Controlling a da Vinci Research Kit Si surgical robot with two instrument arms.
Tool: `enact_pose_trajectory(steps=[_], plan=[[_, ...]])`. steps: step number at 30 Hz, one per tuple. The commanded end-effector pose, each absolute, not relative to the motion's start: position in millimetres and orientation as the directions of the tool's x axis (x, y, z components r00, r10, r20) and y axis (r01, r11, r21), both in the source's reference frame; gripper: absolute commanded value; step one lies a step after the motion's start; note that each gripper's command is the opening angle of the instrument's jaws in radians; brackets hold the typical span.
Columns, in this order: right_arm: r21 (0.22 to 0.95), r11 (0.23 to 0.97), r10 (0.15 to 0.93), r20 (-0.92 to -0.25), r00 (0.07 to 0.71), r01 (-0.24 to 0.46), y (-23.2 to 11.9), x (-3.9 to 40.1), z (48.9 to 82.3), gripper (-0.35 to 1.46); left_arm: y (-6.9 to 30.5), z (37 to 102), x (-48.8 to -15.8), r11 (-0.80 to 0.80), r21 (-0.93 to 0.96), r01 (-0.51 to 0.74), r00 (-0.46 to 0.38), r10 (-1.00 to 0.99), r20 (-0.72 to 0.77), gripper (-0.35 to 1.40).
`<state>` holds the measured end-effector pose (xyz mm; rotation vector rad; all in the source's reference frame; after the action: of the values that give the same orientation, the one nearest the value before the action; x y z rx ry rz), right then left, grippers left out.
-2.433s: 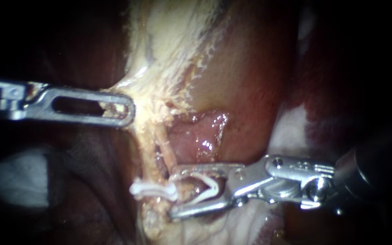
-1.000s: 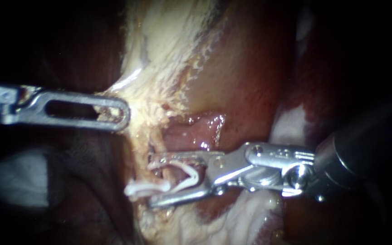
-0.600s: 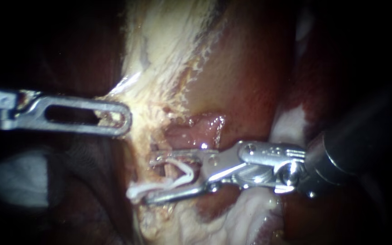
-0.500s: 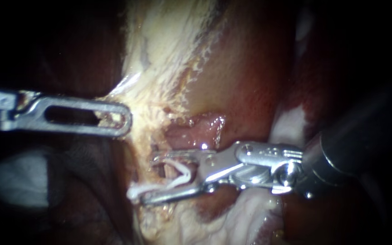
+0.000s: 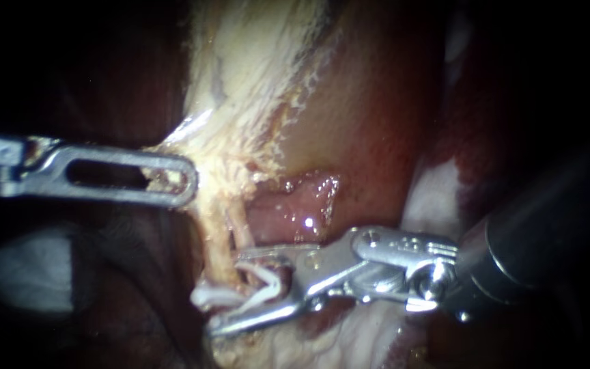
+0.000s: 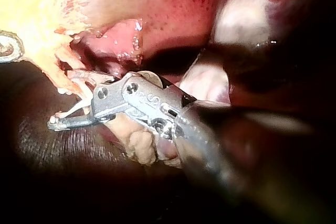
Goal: Clipping third clip left tube
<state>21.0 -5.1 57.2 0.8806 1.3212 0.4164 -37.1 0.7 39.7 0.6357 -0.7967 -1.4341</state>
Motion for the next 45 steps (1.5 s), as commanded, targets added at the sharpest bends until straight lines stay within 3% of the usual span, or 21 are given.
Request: enact_pose_trajectory(steps=[1, 15, 28, 45], plan=[[0.751, 0.624, 0.714, -0.660, 0.235, 0.213, -5.2, 21.6, 57.4, 0.60, 0.7, 39.8, -37.2, 0.056, 0.793, 0.606, -0.032, -0.995, 0.095, -0.35], [0.758, 0.602, 0.727, -0.650, 0.221, 0.251, -6.3, 25.4, 58.4, 0.60, 0.7, 39.8, -37.3, 0.055, 0.793, 0.607, -0.033, -0.995, 0.095, -0.35], [0.779, 0.588, 0.774, -0.620, 0.129, 0.215, -0.6, 24.9, 55.8, 0.60, 0.5, 39.6, -37.4, 0.061, 0.792, 0.607, -0.031, -0.995, 0.100, -0.35], [0.785, 0.588, 0.783, -0.613, 0.102, 0.196, 1.2, 24.6, 54.8, 0.60, 0.6, 39.6, -37.4, 0.061, 0.793, 0.606, -0.029, -0.995, 0.098, -0.35]])
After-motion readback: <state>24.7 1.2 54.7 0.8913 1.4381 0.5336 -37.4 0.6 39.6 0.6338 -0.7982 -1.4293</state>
